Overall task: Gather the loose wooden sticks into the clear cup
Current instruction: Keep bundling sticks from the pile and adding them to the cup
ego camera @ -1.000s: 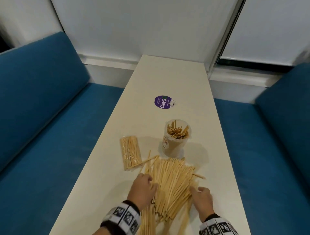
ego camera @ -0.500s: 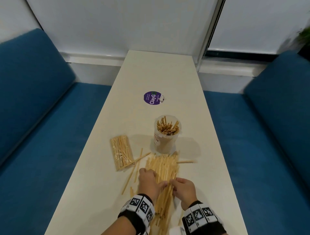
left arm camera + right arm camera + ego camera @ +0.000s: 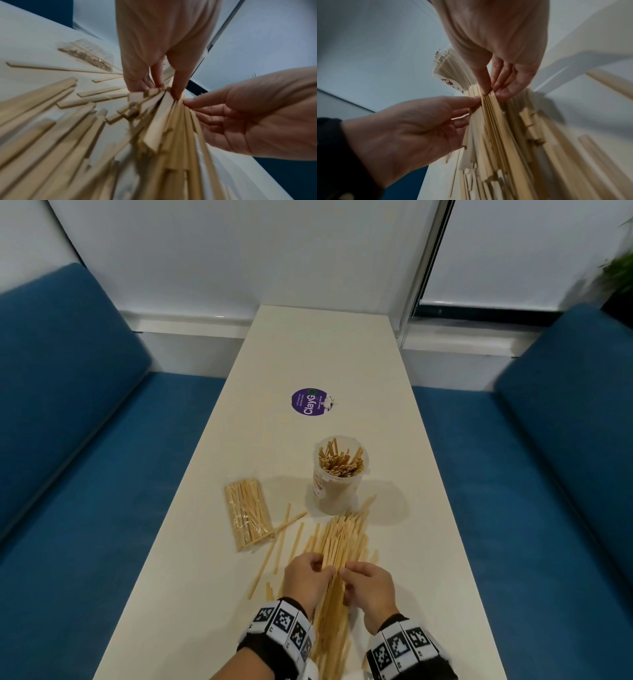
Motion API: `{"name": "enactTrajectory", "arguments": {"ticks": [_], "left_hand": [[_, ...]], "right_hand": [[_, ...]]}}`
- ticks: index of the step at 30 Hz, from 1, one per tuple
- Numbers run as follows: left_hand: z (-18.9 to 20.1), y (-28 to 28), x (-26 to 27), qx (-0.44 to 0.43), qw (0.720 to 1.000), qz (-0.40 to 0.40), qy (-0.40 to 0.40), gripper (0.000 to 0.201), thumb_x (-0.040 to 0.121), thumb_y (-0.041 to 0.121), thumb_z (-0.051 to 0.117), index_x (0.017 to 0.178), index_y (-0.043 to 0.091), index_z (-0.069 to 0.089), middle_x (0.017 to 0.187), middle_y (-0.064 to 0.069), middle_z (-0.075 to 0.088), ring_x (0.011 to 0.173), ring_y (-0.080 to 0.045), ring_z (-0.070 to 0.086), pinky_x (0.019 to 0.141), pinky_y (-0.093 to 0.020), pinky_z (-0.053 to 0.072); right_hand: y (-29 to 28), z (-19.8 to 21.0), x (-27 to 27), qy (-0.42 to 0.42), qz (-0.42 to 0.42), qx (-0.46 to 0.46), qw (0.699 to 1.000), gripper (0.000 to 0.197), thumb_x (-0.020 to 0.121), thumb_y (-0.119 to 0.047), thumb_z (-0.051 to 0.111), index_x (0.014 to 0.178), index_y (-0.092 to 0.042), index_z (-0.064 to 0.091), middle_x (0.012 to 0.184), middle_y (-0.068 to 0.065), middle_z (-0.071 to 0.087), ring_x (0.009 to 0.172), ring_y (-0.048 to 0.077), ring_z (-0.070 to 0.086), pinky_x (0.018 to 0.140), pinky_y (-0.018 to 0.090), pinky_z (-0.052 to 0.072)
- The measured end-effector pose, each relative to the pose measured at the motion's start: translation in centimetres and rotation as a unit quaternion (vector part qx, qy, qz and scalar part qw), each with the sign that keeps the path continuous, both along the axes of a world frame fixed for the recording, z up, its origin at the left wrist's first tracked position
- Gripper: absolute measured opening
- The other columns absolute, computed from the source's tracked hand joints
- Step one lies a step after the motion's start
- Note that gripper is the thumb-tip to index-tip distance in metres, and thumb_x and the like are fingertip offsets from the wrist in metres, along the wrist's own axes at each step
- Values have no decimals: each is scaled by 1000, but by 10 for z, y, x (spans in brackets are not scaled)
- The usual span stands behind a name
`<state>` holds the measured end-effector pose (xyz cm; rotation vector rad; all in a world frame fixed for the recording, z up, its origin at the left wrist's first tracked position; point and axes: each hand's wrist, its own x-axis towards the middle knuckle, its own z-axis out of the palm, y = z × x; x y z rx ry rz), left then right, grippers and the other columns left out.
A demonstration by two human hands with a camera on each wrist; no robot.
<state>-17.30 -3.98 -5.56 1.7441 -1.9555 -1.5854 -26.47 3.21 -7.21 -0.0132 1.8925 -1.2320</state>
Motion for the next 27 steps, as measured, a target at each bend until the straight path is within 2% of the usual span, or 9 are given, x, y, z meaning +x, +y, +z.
{"name": "enactTrajectory", "arguments": {"ticks": [1,4,6,8,12,18,21,24,27], "left_hand": [[3,1,0,1,1000,-11,-2,12,89,23,59,99,21,63,99,3,64,97,-16,58,86,-23,41],[1,5,-1,13,1000,-7,3,31,95,25,46,64,23,41,68,7,44,65,-9,44,70,-26,37],[1,6,-2,40,999,-3,25,30,97,27,40,70,17,49,73,1,51,69,-13,47,66,-27,38],[3,8,-2,67,997,-6,47,34,98,35,36,97,11,60,98,-6,62,88,-18,56,81,-30,45],[0,7,1,103,992,8,73,61,93,47,44,139,8,36,138,-7,48,126,-24,47,108,-33,36],[-5,-1,4,201,963,85,158,78,83,50,59,143,9,29,137,-11,50,125,-25,49,106,-35,40],[-3,-3,6,234,944,84,218,55,89,42,55,131,6,46,123,-10,61,114,-21,58,97,-34,48],[7,-4,14,237,933,71,261,32,92,28,54,116,5,55,105,-11,68,96,-17,65,73,-24,54],[9,-5,22,239,921,43,304,24,91,12,56,113,2,58,91,-10,70,84,-17,67,69,-25,54]], "right_hand": [[1,1,1,4,1,0,1000,6,79,-3,71,82,-6,67,63,10,62,50,20,52,48,29,45],[0,3,3,20,18,-1,1000,5,77,-8,74,80,-8,70,65,8,67,56,19,57,54,28,48],[-1,6,5,25,29,-6,999,2,78,-8,73,78,-8,72,65,10,68,55,20,57,54,30,50],[-3,7,8,31,37,-10,999,6,79,-8,72,73,-10,74,68,13,71,59,23,61,62,37,56],[-4,9,16,41,76,-33,996,20,85,-8,64,70,-13,77,72,12,74,76,31,71,75,45,59],[-6,20,22,61,68,-61,994,14,85,-6,61,86,-12,73,69,6,72,66,19,68,69,36,59],[-9,25,21,87,63,-49,993,5,79,-9,67,81,-13,67,75,7,73,74,21,69,75,38,58],[-12,35,18,84,56,-66,993,6,80,-5,66,82,-10,63,69,9,68,59,18,61,61,31,54],[-13,40,14,51,45,-84,994,9,80,-2,68,82,-6,60,57,5,62,47,13,55,52,26,51]]}}
